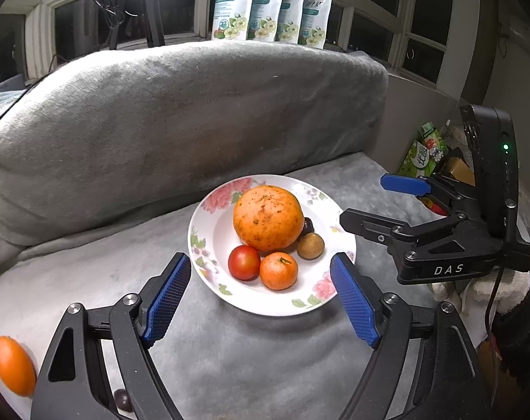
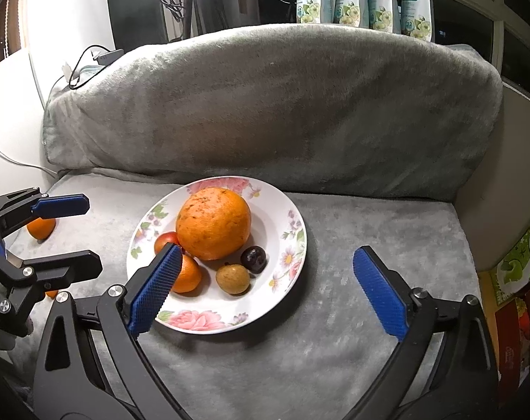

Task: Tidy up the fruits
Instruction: 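Open the right tool to drop the plum while the left tool releases the tomato, then withdraw both tools from the plate toward the large orange on the blanket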

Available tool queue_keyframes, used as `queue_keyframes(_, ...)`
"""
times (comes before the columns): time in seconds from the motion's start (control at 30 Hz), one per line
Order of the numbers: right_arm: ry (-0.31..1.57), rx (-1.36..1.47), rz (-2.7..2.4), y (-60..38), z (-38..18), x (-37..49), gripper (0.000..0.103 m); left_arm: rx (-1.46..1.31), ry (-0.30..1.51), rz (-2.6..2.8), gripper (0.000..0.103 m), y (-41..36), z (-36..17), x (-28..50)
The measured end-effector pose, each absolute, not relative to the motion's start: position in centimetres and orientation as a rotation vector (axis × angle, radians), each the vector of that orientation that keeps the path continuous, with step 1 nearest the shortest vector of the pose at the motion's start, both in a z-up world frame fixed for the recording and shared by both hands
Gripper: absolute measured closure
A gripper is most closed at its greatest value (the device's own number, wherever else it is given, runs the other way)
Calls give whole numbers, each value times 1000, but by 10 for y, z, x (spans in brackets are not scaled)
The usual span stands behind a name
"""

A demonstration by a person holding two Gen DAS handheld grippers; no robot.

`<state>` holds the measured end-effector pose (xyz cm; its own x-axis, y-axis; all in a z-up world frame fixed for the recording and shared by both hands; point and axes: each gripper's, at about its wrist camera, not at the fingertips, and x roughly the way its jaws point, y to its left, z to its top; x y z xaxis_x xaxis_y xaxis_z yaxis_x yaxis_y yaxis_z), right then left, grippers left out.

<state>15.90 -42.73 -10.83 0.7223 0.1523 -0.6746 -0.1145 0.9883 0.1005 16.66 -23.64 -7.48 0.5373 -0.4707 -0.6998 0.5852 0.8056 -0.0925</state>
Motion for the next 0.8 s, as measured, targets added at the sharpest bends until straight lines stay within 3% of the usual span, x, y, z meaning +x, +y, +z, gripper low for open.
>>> queue_keyframes(0.8,693,105,247,-397,-89,139,3,151,681,-547,21,-188,-44,123)
